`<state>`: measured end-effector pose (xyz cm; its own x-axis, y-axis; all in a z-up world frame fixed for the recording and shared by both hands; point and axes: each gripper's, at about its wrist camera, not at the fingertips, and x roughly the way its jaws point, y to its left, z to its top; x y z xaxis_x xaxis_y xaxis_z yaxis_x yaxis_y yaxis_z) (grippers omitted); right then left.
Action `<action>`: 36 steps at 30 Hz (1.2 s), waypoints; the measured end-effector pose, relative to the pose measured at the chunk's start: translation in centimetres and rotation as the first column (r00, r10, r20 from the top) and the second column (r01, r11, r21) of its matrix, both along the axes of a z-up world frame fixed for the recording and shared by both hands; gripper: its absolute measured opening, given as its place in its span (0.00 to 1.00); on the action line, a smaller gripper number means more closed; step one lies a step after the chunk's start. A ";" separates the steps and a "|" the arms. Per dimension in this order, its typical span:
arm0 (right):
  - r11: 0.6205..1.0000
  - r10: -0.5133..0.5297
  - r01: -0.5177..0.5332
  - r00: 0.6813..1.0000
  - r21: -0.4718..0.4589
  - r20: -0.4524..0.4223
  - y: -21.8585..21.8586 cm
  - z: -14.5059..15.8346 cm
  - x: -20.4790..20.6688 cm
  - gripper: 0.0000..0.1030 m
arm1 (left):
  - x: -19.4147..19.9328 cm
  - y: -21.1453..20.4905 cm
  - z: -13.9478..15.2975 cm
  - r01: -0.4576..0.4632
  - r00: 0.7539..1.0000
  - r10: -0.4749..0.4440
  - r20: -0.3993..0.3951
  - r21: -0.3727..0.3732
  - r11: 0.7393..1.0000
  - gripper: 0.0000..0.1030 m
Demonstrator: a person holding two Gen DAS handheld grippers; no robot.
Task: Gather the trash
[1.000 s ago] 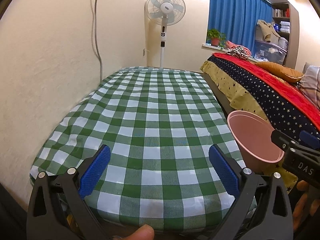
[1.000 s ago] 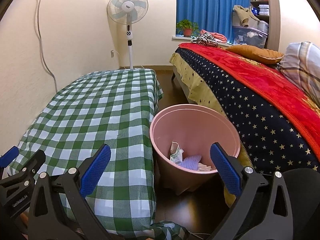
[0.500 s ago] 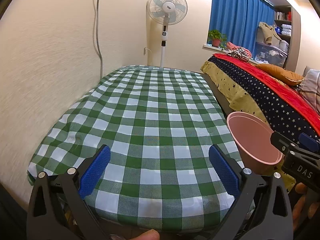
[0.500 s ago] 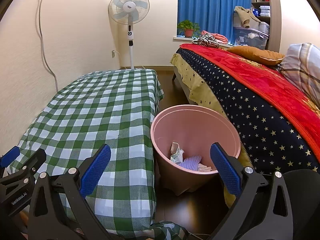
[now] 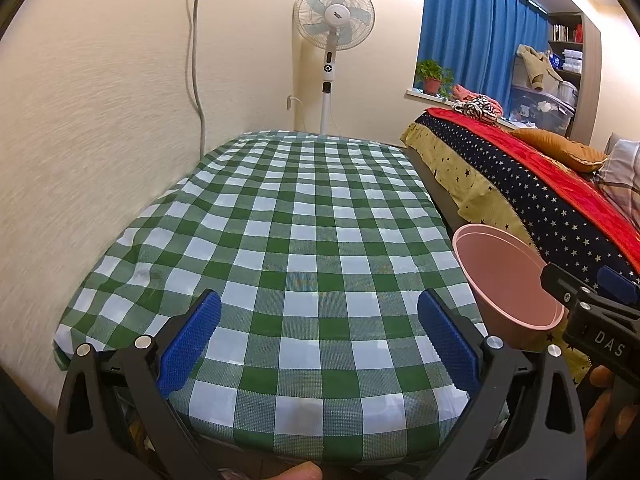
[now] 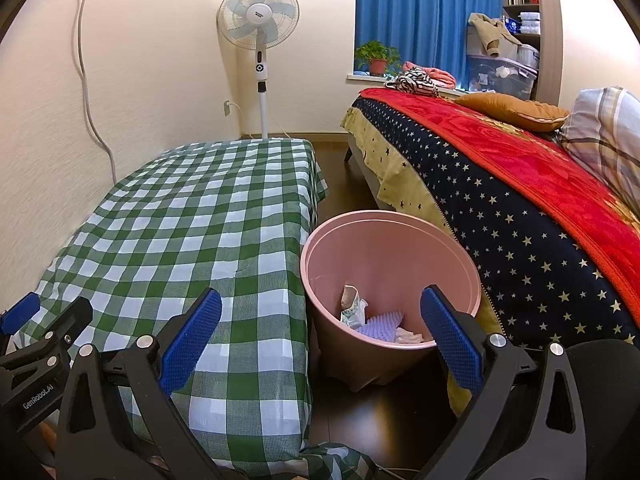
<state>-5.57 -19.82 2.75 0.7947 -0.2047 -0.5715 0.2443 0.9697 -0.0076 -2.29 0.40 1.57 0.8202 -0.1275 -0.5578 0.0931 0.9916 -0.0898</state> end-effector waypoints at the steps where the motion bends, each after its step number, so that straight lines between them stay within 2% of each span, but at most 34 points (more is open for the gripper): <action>1: 1.000 0.000 0.000 1.000 0.000 0.000 0.0 0.0 0.0 0.95 | 0.0 0.0 0.0 0.000 1.000 0.000 0.000 0.000 1.000 0.93; 34: 1.000 0.001 -0.001 1.000 -0.001 -0.001 0.1 0.0 0.0 0.95 | -0.1 -0.3 0.0 0.009 1.000 -0.009 0.001 -0.002 1.000 0.93; 36: 1.000 0.001 -0.001 1.000 -0.001 0.000 0.1 0.0 0.0 0.95 | -0.2 -0.5 0.1 0.003 1.000 -0.003 0.011 0.018 1.000 0.93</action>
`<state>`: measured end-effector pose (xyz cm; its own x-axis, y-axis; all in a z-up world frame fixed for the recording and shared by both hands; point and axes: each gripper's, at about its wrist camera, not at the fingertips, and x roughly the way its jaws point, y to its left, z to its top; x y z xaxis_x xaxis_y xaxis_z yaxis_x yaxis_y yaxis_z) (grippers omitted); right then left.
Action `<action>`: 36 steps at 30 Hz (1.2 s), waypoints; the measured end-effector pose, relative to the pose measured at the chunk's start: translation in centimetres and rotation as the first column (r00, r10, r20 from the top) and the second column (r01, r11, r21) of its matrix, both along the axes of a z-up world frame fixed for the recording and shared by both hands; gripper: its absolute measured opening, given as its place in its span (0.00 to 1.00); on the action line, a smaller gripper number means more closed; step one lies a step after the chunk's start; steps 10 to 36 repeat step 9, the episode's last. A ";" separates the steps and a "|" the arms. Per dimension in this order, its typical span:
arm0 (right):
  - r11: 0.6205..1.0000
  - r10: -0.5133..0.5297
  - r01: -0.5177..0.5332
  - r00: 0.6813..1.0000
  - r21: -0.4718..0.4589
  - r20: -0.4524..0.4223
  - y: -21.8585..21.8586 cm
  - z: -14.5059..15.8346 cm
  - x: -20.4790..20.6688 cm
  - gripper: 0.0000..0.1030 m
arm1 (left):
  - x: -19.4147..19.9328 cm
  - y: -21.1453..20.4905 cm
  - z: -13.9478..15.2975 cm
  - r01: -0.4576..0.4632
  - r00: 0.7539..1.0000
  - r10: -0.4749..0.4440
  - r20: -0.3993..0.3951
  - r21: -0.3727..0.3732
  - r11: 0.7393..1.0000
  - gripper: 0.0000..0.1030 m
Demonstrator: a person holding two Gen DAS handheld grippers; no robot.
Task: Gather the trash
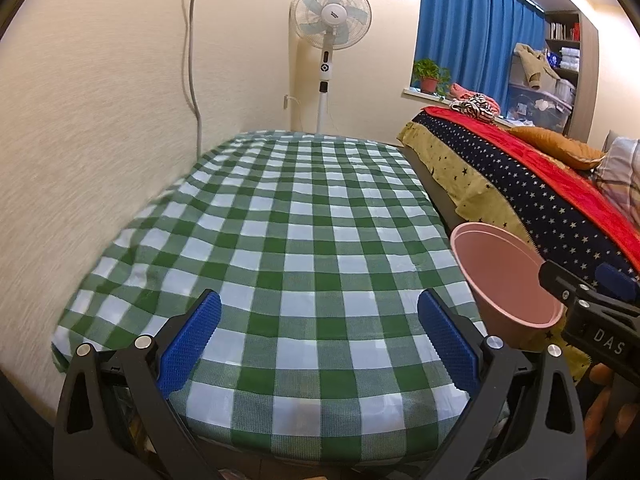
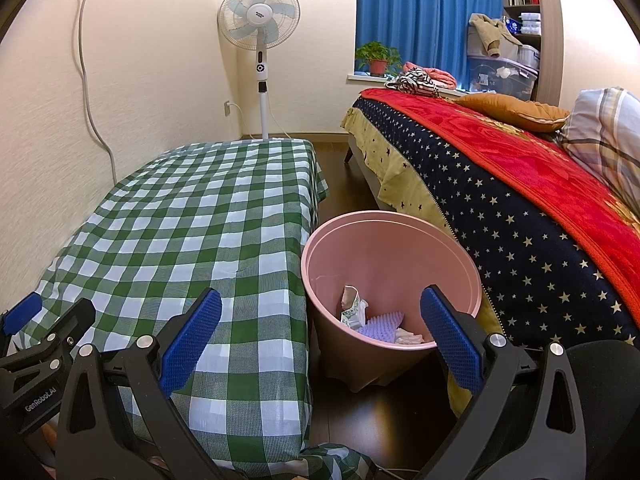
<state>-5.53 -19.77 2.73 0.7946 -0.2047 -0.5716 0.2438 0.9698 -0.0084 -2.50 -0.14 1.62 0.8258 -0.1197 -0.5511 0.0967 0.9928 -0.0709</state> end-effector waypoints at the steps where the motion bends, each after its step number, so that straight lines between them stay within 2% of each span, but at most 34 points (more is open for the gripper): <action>1: 1.000 0.000 0.000 1.000 0.001 -0.001 0.0 0.0 0.0 0.95 | 0.0 -0.1 0.1 -0.004 1.000 0.004 0.005 0.004 1.000 0.93; 36: 1.000 0.001 -0.001 1.000 0.002 -0.002 0.0 0.0 0.0 0.95 | 0.5 0.0 -0.1 -0.012 1.000 0.012 -0.010 0.003 1.000 0.93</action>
